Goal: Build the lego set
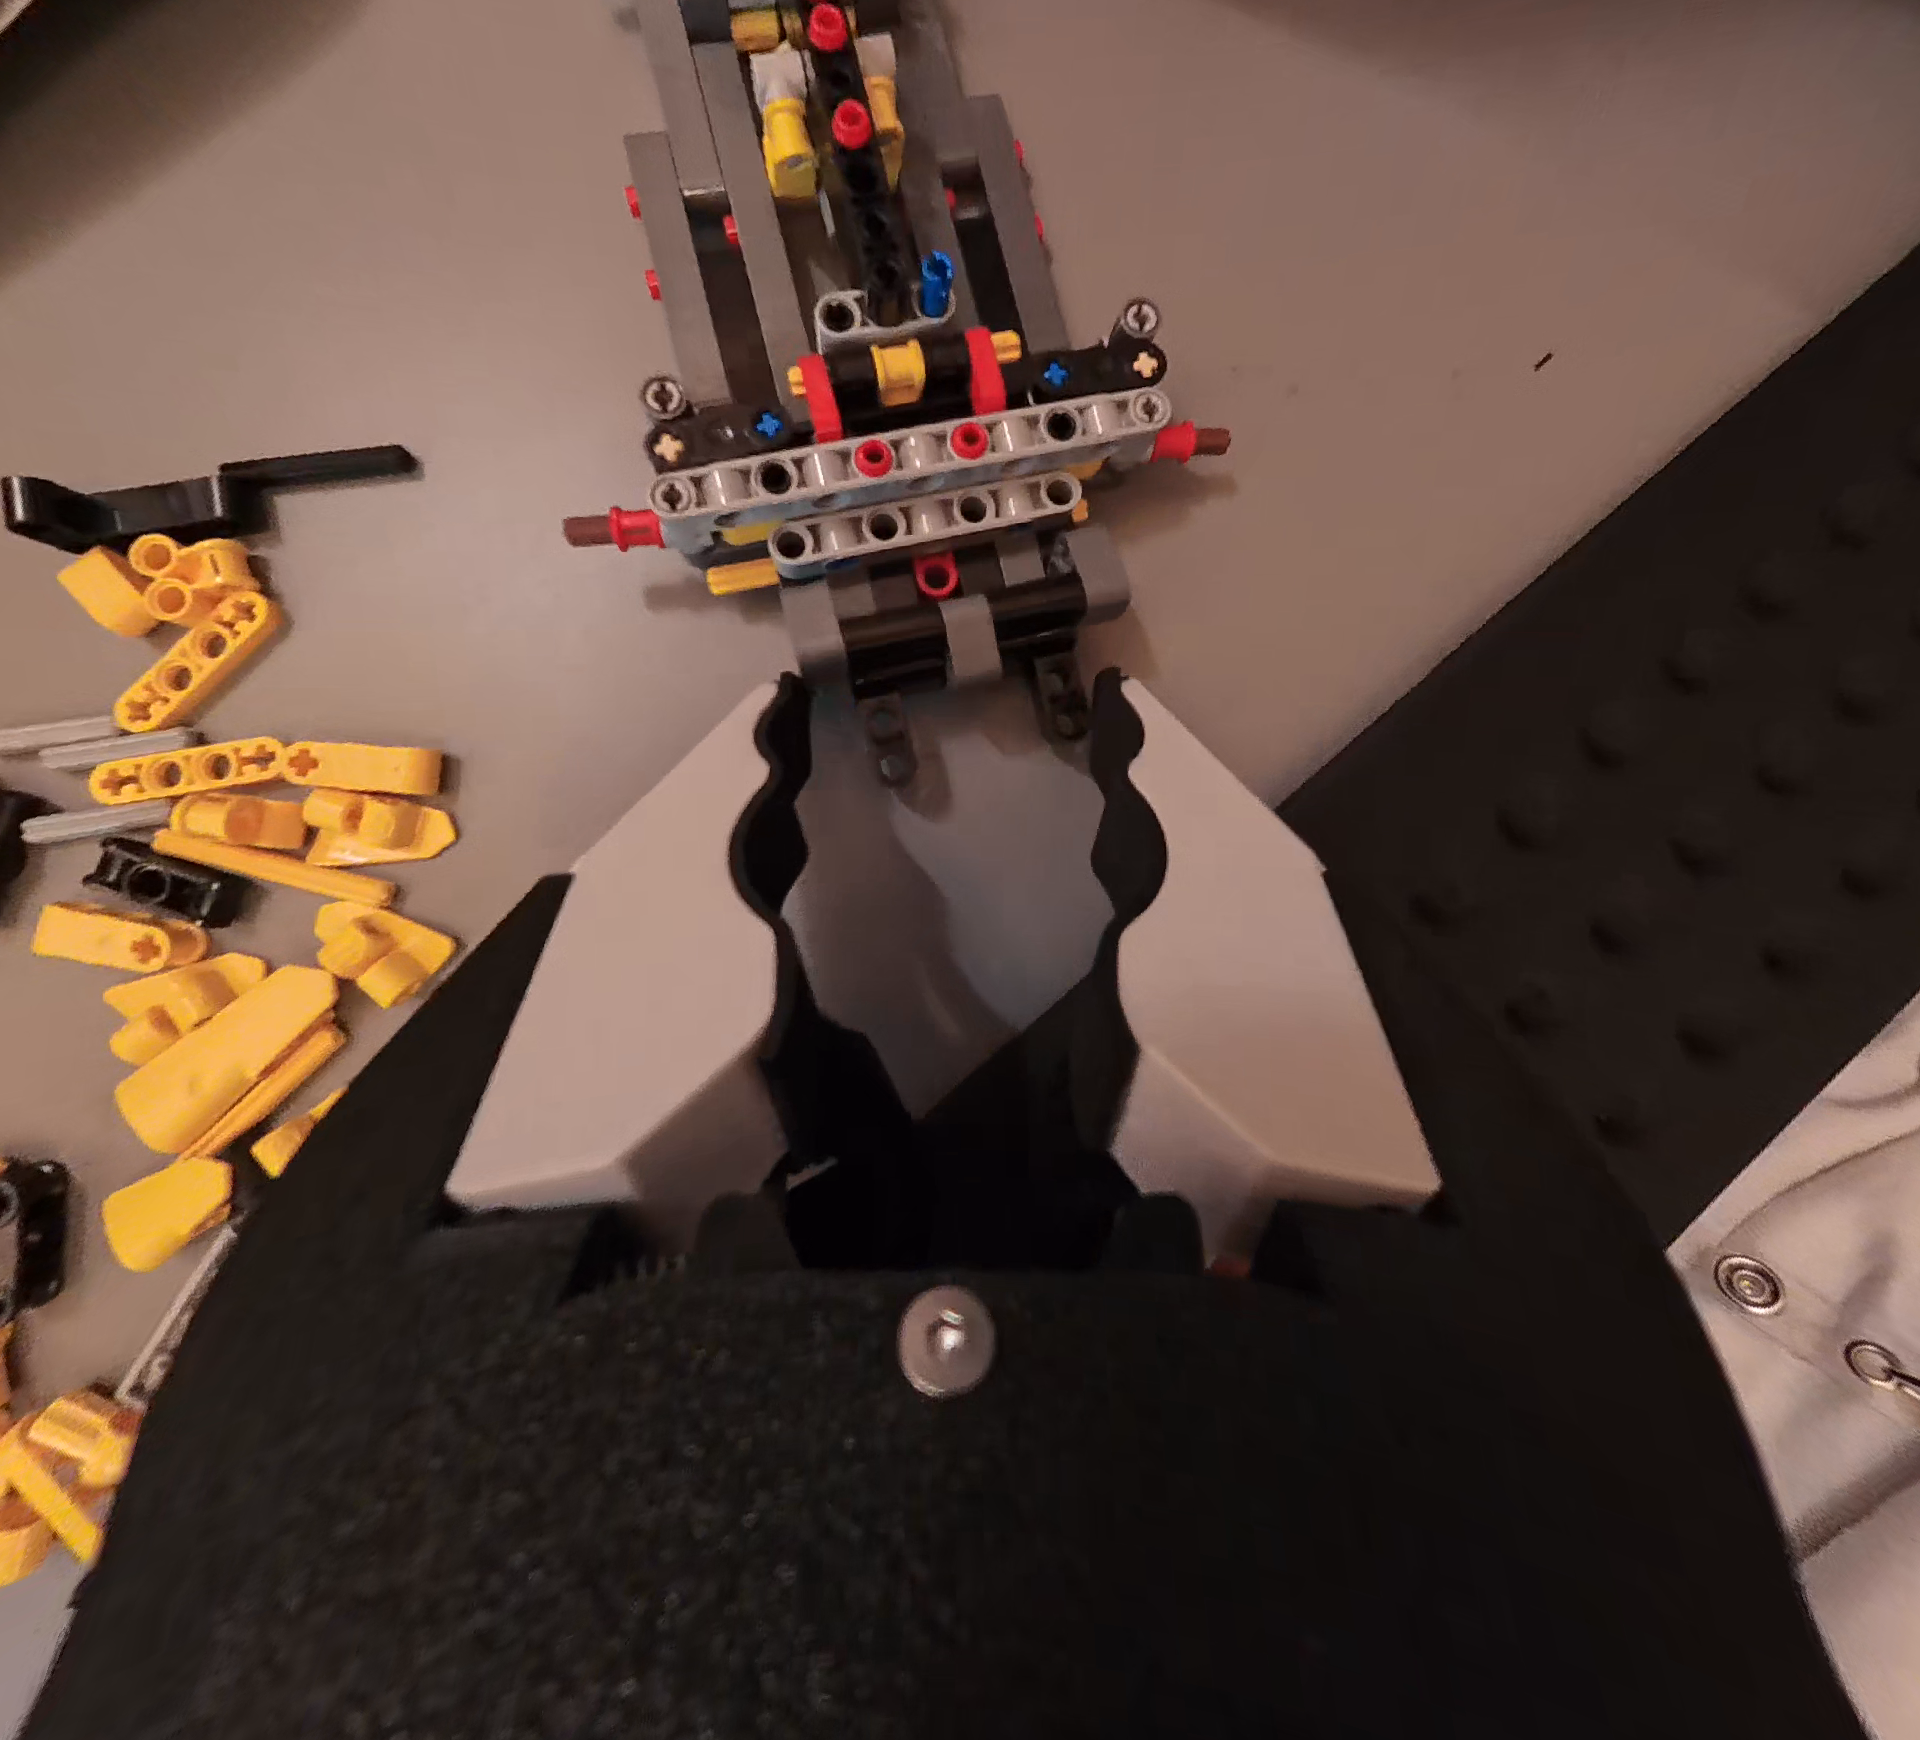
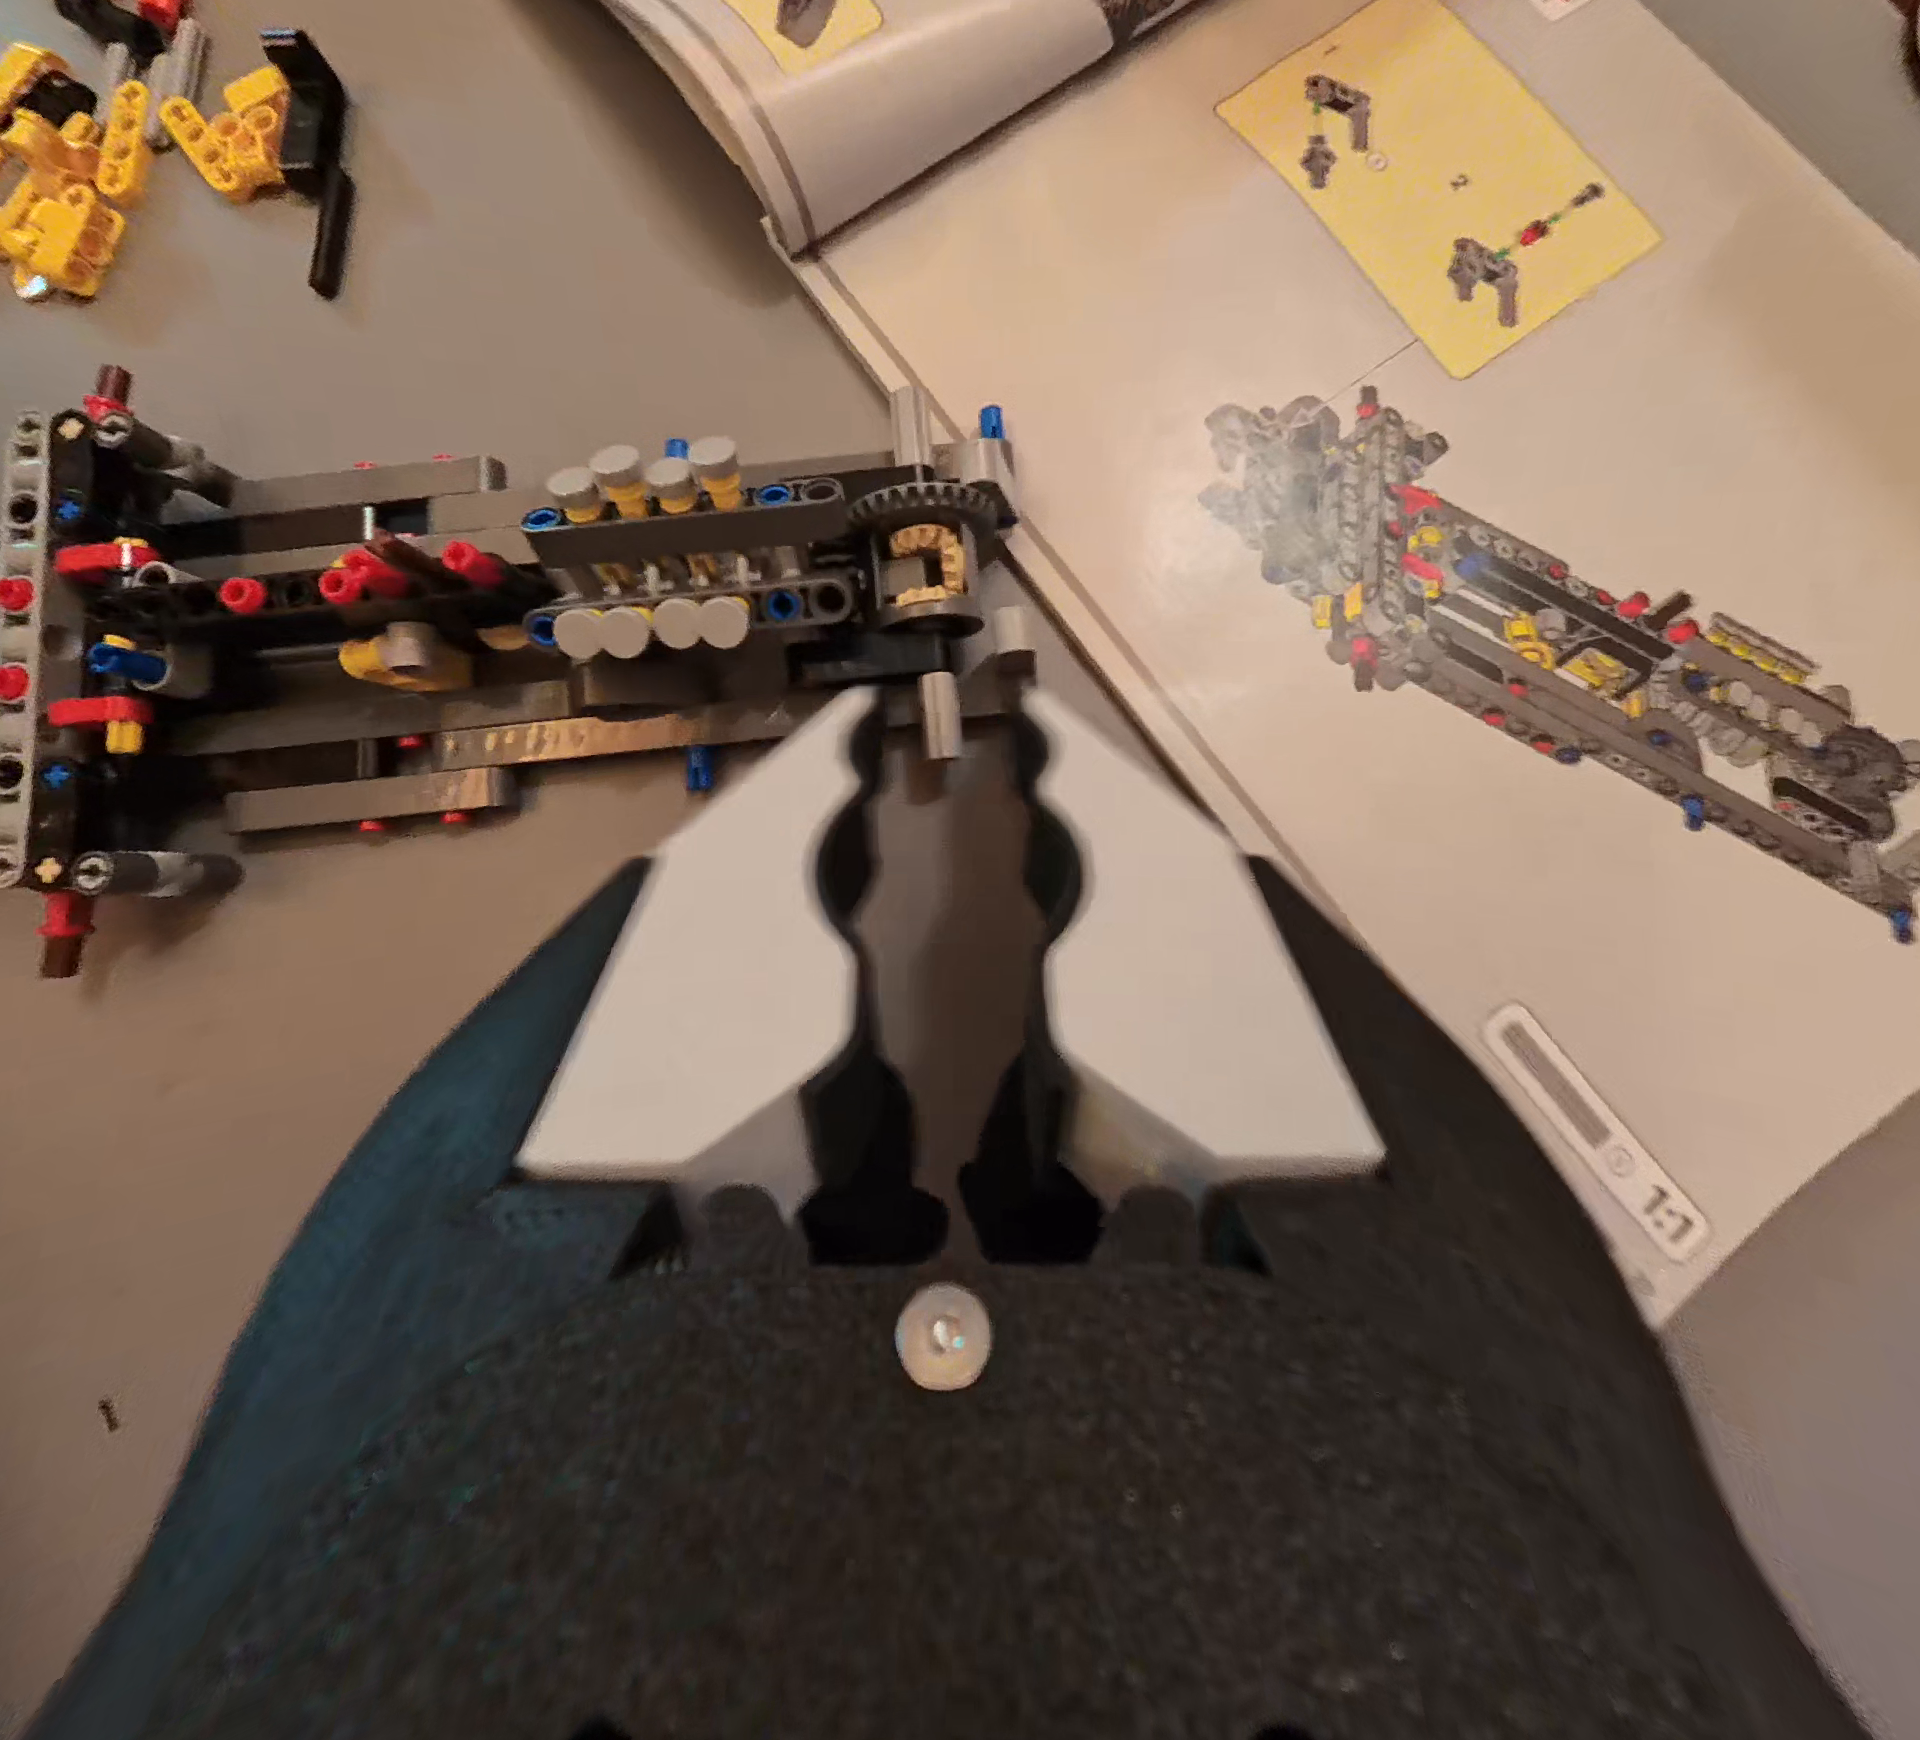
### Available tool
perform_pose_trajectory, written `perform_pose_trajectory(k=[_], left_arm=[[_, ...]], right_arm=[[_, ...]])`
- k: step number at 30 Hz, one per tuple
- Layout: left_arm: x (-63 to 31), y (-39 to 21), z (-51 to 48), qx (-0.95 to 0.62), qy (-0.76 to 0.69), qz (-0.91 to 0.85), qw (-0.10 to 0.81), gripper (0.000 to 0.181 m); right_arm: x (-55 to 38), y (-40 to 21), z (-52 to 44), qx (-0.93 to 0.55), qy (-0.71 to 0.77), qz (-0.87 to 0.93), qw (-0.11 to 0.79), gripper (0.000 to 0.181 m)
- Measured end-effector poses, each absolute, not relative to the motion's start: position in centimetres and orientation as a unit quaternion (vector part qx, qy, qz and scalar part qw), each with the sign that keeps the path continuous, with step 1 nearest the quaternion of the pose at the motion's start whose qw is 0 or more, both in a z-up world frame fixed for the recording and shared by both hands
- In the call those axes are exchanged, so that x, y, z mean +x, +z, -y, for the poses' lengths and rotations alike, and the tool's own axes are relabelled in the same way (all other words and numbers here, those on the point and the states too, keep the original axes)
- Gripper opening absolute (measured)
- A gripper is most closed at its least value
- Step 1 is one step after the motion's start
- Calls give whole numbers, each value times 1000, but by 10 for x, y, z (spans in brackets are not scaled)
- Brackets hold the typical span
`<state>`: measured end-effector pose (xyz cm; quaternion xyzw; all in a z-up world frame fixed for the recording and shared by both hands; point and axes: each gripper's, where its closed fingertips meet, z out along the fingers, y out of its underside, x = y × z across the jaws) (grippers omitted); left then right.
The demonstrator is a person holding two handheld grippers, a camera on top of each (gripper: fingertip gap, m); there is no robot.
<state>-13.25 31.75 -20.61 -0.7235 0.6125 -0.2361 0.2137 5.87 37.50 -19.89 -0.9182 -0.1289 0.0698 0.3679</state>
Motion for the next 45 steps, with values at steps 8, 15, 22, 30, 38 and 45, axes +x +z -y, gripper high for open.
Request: perform_pose_trajectory(k=[8,15,22,30,38,45], left_arm=[[-134,-209,-330,-678,-207,-673,211,50],[-117,-207,-360,-608,-195,-743,199,41],[-95,-207,-398,-604,-175,-751,200,42],[-99,-180,-410,-612,-242,-715,235,48],[-70,-102,-458,-615,-509,-484,360,51],[-100,-95,-493,-625,-469,-446,437,38]], right_arm=[[61,-191,-332,-933,38,73,350,5],[67,-197,-291,-945,0,-48,323,6],[78,-199,-300,-943,10,-95,320,6],[77,-174,-292,-918,45,-105,381,9],[97,-113,-332,-768,21,-115,630,65],[109,-120,-310,-785,-7,-118,608,36]])
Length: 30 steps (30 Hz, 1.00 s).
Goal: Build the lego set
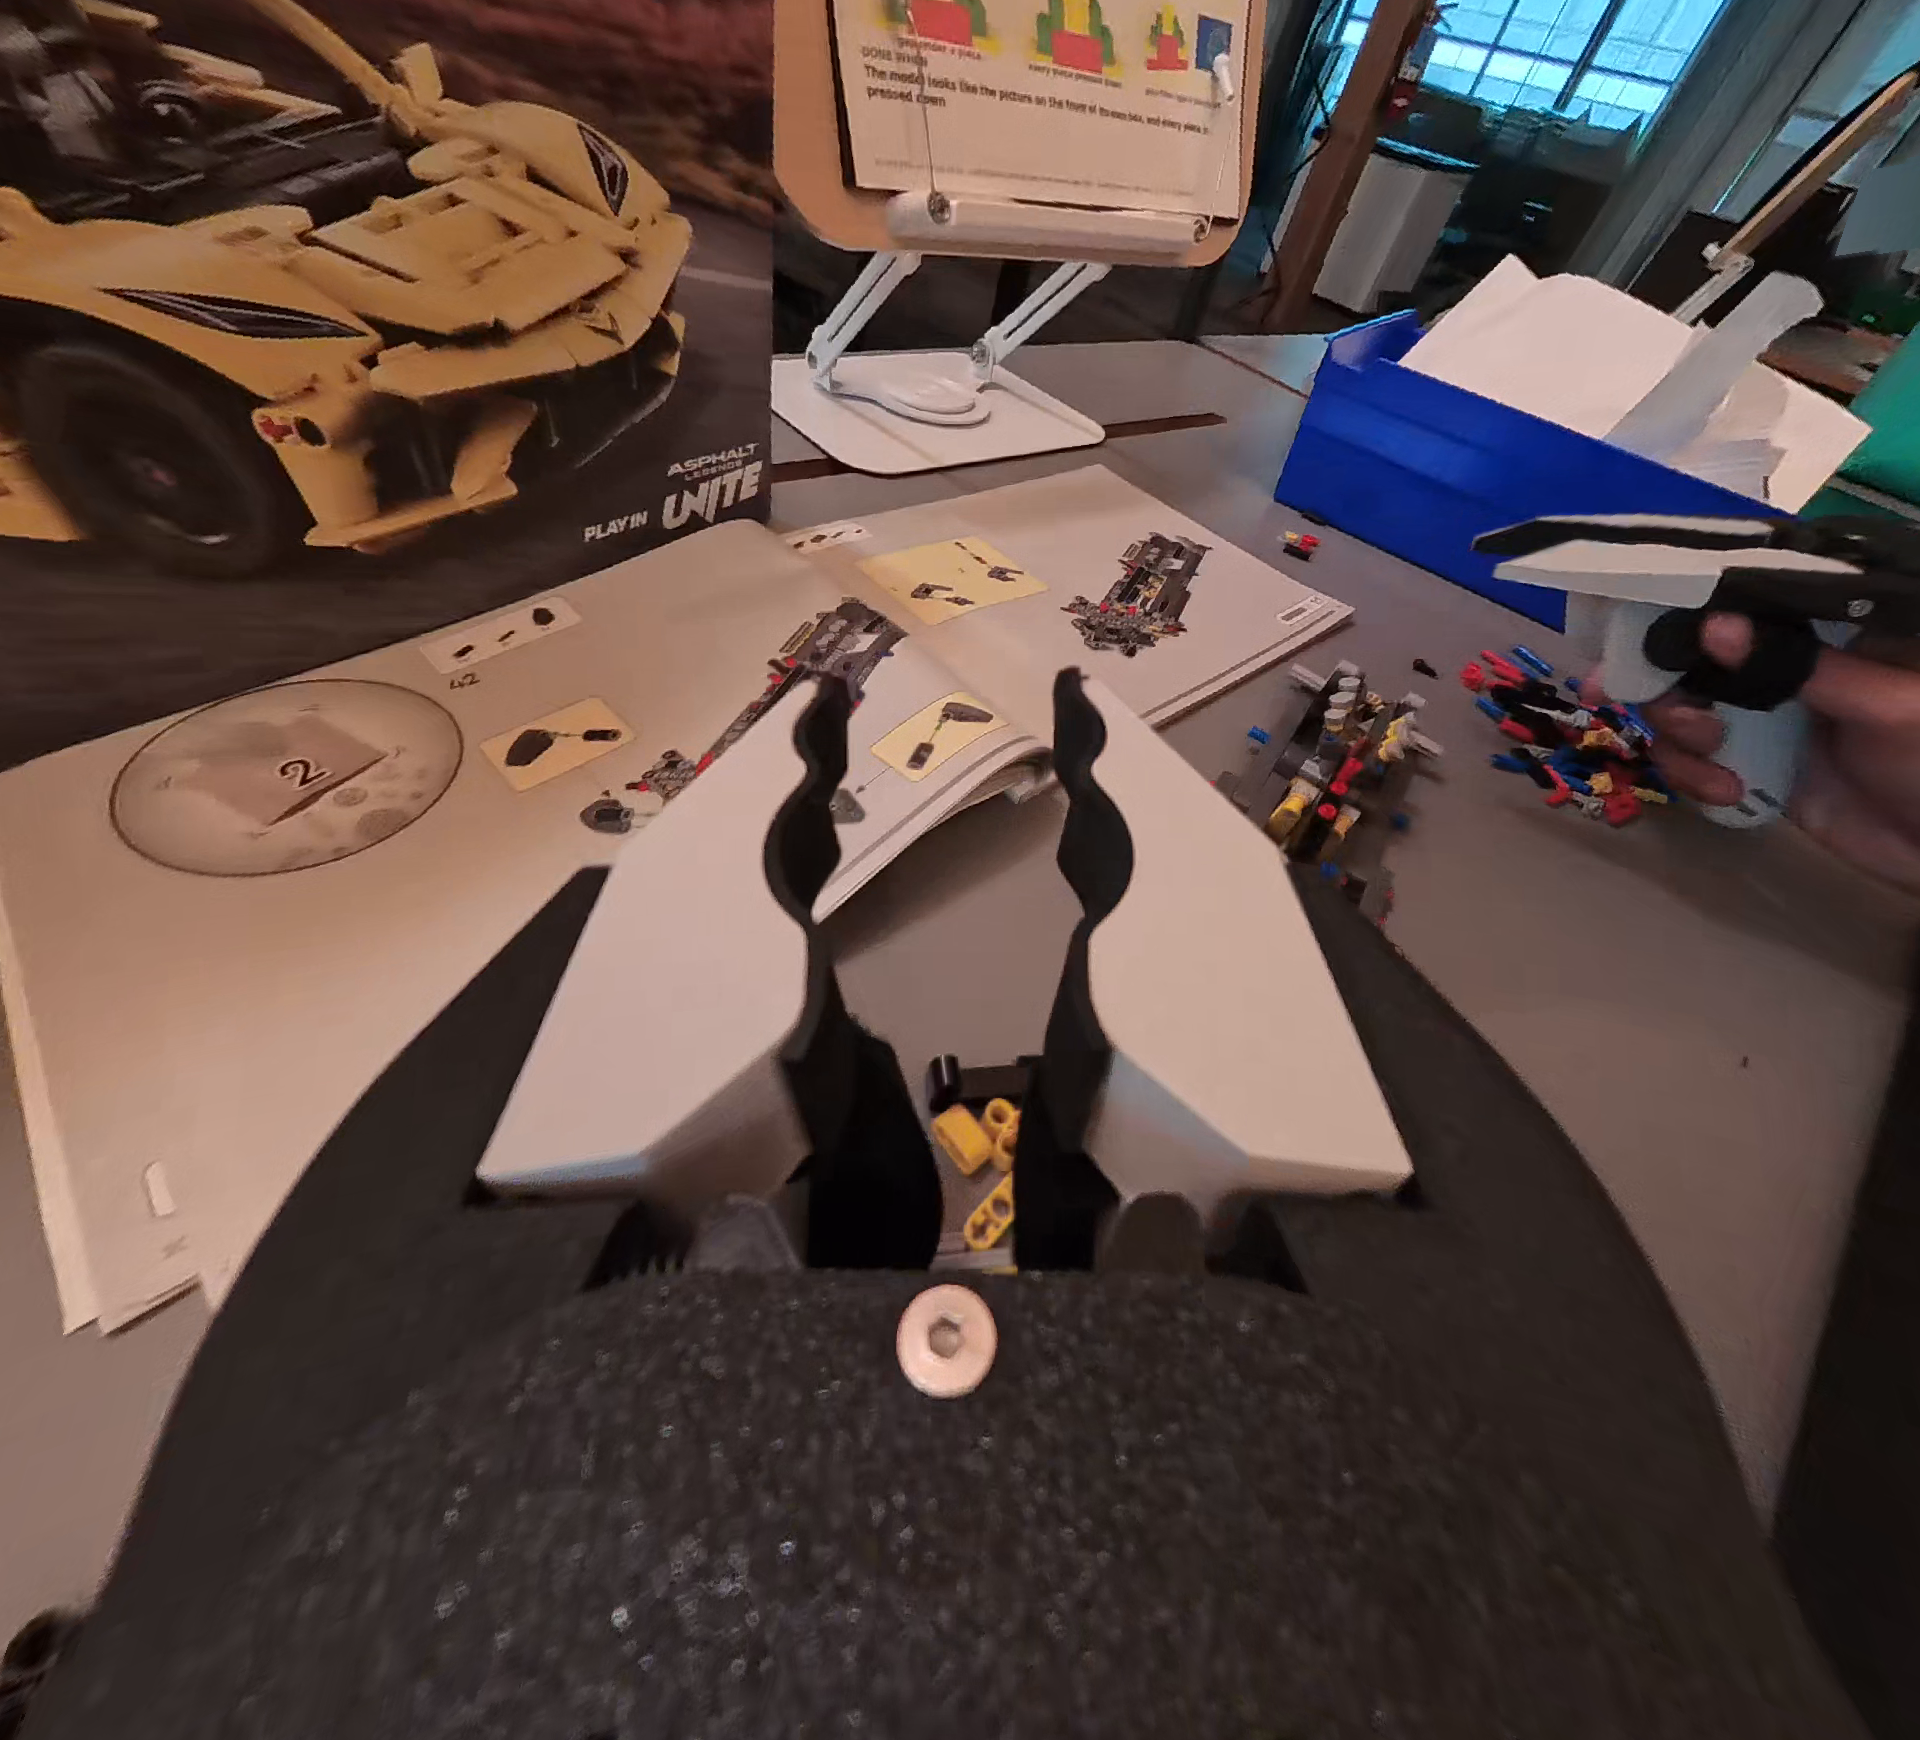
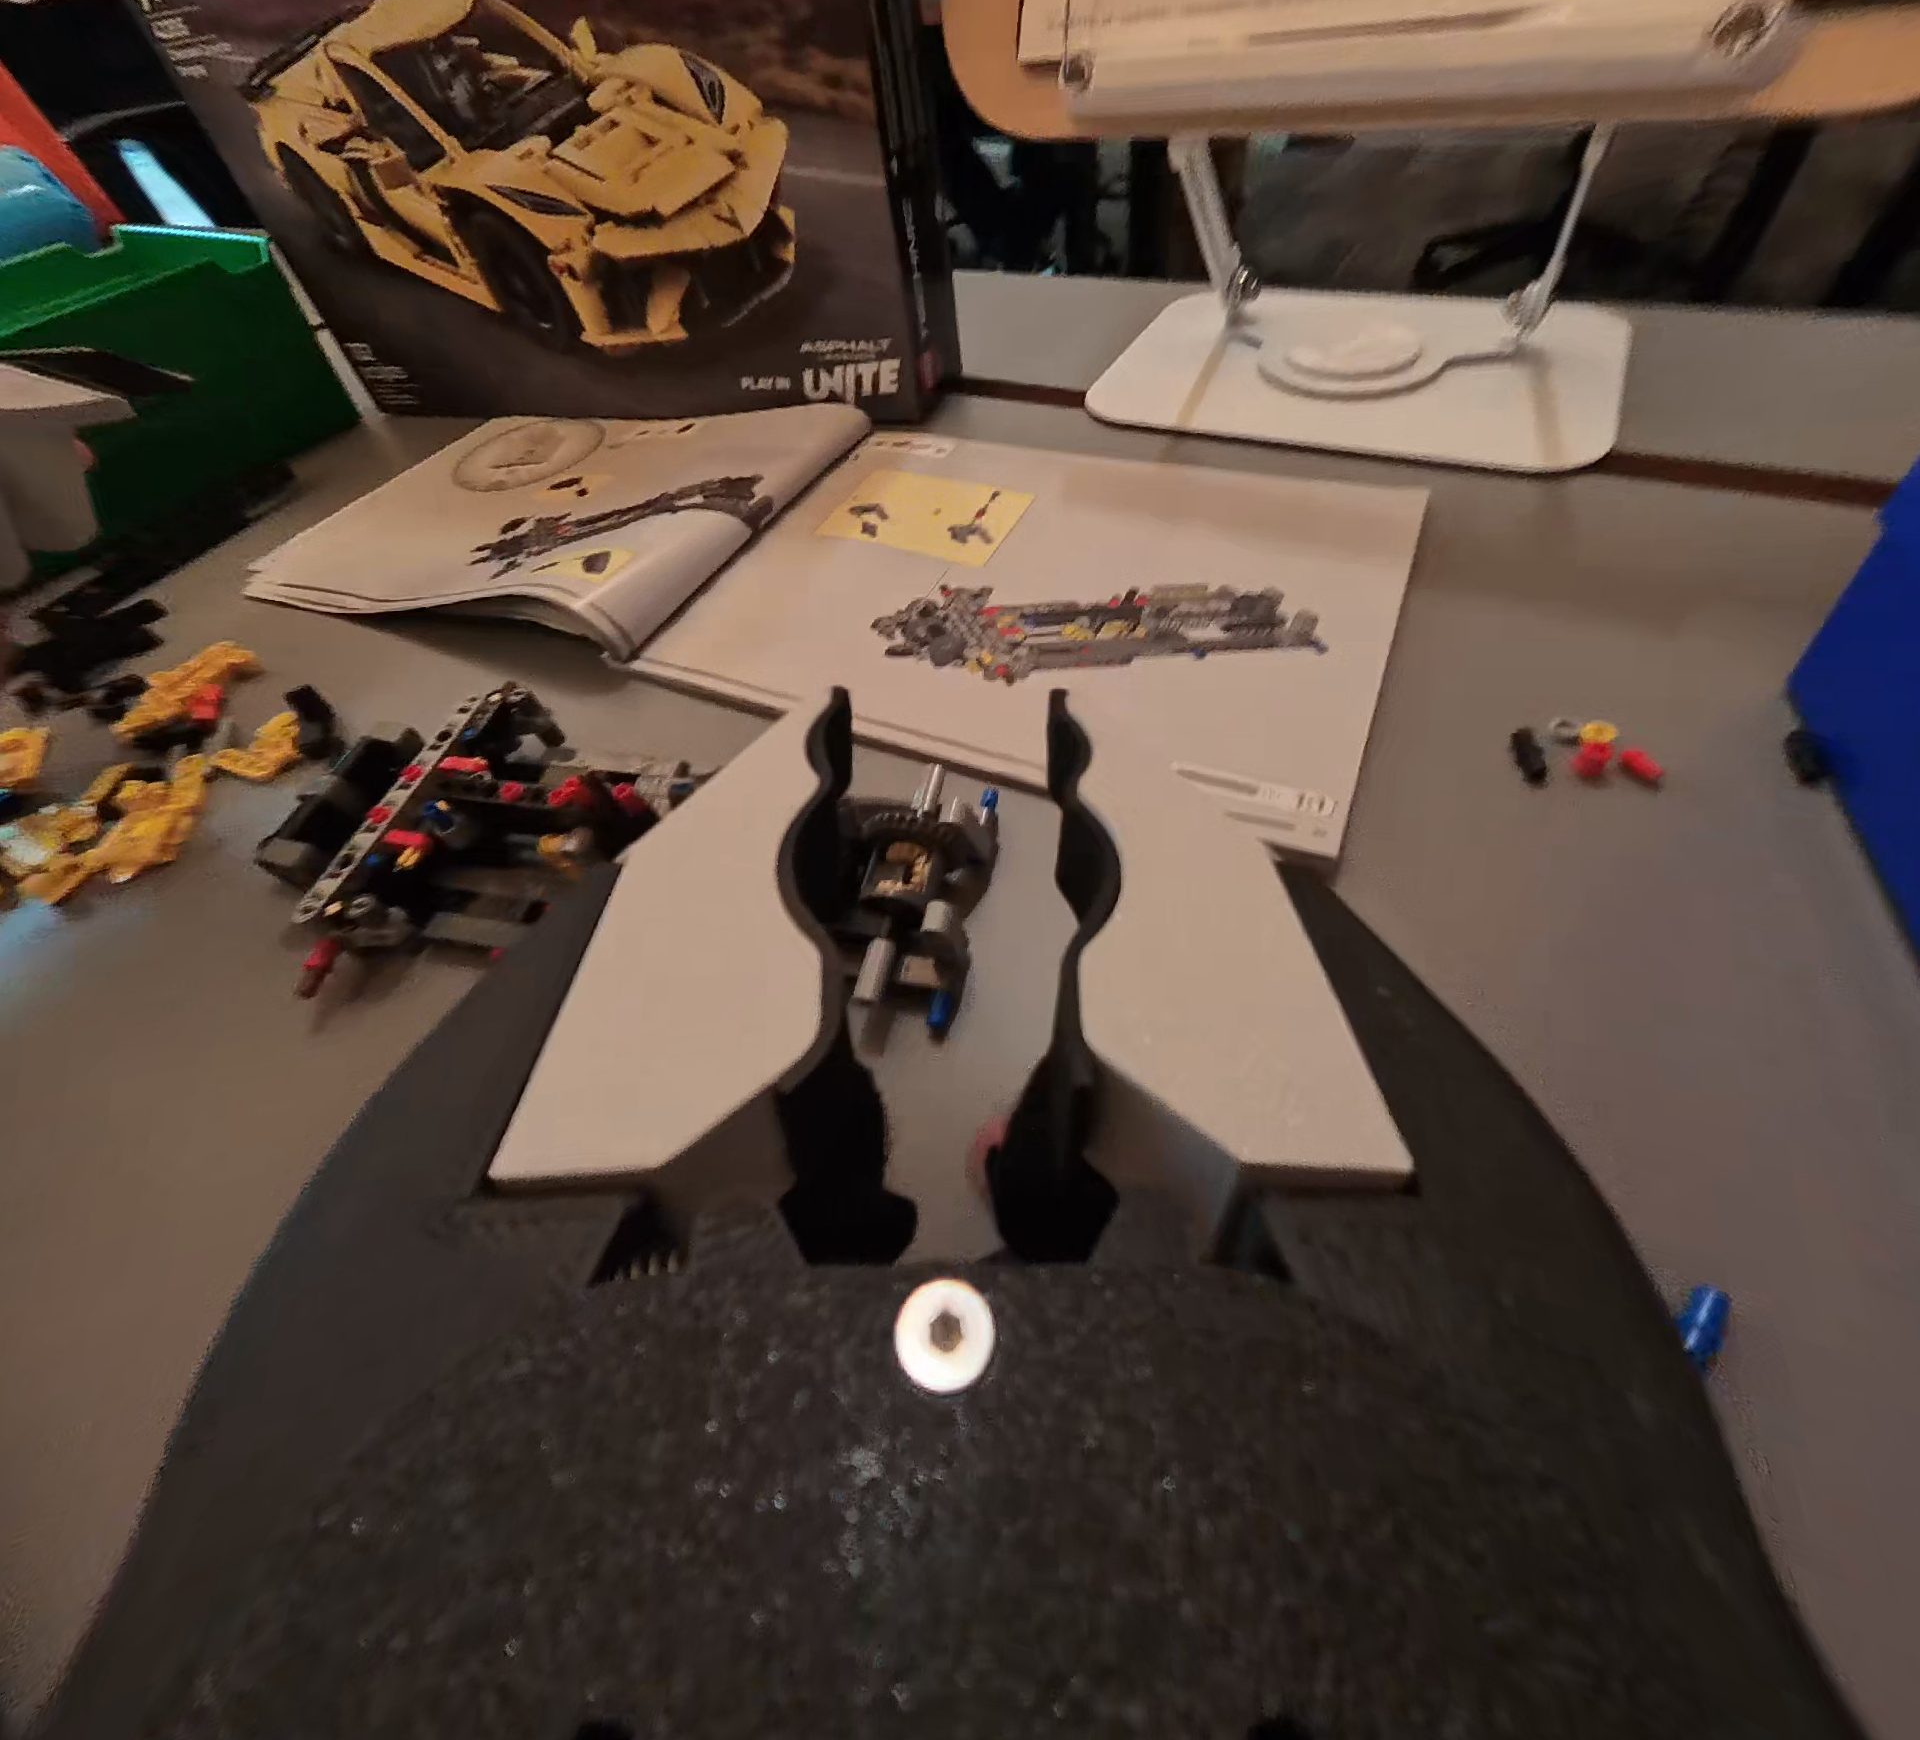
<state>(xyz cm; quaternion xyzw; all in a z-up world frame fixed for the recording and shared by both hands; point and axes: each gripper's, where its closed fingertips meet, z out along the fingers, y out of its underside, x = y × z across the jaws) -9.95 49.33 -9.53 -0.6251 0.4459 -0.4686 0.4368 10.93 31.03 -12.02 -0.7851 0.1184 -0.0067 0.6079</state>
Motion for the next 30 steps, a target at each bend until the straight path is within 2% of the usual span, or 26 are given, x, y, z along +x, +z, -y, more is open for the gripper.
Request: perform_pose_trajectory(k=[2,5,8,12,16,22,24,28,30], left_arm=[[-101,-97,-494,-630,-463,-446,436,43],[-95,-104,-499,-627,-431,-461,455,71],[-87,-111,-493,-620,-428,-479,451,86],[-86,-112,-492,-616,-413,-492,456,83],[-87,-114,-499,-636,-424,-473,438,67],[-88,-124,-502,-656,-435,-467,404,55],[-89,-126,-500,-653,-432,-475,401,46],[-104,-108,-525,-655,-406,-460,440,42],[-127,-87,-555,-672,-369,-434,473,49]], right_arm=[[116,-130,-305,-795,10,-155,586,50],[113,-139,-306,-820,28,-149,552,37],[116,-141,-306,-830,1,-135,541,27],[120,-143,-306,-829,-9,-143,540,27],[117,-151,-309,-838,17,-137,528,37],[112,-159,-312,-845,32,-130,517,37],[109,-157,-312,-843,39,-128,521,32],[106,-157,-312,-847,42,-122,516,31],[104,-153,-312,-844,36,-114,523,31]])
